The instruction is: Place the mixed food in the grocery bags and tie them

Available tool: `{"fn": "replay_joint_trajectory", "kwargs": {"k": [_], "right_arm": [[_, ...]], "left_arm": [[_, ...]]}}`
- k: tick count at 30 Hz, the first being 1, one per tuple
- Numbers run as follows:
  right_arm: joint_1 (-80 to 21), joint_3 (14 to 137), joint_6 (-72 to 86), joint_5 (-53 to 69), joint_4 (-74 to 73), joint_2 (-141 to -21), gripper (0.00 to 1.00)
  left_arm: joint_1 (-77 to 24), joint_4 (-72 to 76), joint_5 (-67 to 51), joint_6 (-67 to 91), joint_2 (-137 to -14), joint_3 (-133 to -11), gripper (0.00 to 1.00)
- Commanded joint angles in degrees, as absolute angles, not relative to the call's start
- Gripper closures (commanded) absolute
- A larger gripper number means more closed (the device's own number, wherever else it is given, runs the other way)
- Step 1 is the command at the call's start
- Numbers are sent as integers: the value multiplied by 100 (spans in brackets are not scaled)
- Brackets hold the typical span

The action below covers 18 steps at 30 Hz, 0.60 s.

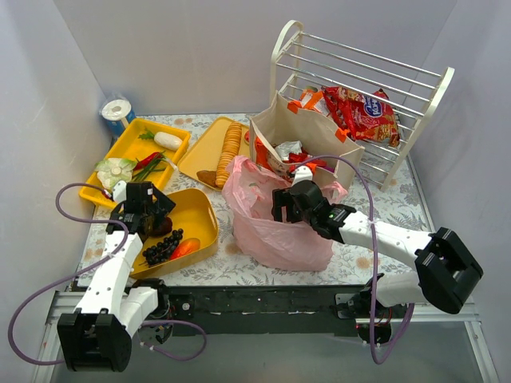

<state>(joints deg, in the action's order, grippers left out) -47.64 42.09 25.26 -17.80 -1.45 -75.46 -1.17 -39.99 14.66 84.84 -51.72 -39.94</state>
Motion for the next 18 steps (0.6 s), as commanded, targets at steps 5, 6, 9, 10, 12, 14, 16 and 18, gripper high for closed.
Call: {"fn": "replay_joint_trajectory", "kwargs": {"k": [5,6,9,10,12,14,16,18], "right_arm": [[-4746,4140,2505,-1723,246,-7295,10],[-4737,4148,2496,-1714,255,-7286,10],[-4729,4157,2479,-1731,246,-7269,10],[-4737,4157,2470,-1731,246,-7251,10],[-4737,4149,2452,-1740,246,-7242,10],[-4737,4148,2461,-1740,246,-7242,10],[-4737,4157,2478,-1731,246,-7242,10],[-4737,4166,2478,-1723,246,-7251,11]], "left_arm": [[263,-3534,1819,8929,-5607,-3438,2],[325,-3420,1811,8956,-5642,-3393,2],[378,-3191,1723,9000,-5739,-3208,2],[387,-3138,1670,9000,-5774,-3191,2],[422,-2963,1565,8956,-5870,-3138,6],[439,-2901,1407,8912,-5932,-3129,21],[431,-2918,1328,8886,-5976,-3164,37],[431,-3014,1213,8729,-5915,-3243,54]]}}
